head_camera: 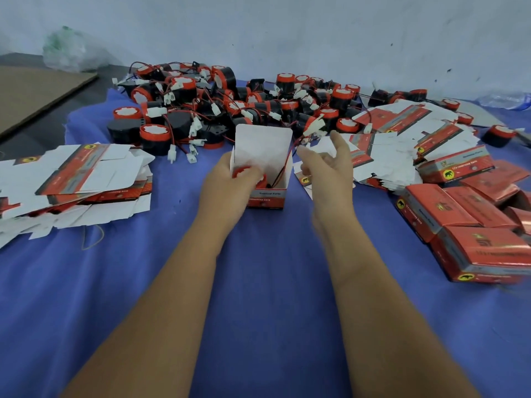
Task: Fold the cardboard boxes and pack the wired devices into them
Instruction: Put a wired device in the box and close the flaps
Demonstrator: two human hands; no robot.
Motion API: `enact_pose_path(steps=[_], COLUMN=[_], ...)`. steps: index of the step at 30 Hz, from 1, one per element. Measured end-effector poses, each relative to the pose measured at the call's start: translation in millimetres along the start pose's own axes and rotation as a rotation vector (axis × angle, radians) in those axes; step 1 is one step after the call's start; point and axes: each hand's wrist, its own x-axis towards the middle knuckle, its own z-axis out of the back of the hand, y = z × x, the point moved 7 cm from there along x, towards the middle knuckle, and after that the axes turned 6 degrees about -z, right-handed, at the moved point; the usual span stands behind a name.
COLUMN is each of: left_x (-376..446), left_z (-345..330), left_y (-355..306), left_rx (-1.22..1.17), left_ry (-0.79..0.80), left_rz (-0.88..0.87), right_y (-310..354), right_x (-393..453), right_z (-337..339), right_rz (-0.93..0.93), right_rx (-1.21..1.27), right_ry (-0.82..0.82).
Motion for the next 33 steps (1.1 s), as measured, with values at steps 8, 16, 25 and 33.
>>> enact_pose_path(steps=[8,16,25,33], left_x=[-4,-4,1,-1], left_z=[-9,-12,-19,-14], left_y=[-9,-14,-8,-5], left_rx=[0.099,0.14,0.153,0.075], left_ry=[0.11,0.145,0.213,0.184], left_rz=[-0.065,-0.148,-0.148,-0.113], right_y=[33,28,29,25], right_x=[-22,-42,-47,-21], right_z=[-24,-53,-61,-30], right_rz=[0.251,0.36,0.377,0.34], right_rx=[-0.062,-0.286,-0.364,-0.428], right_ry=[0.184,0.309,0.329,0.114])
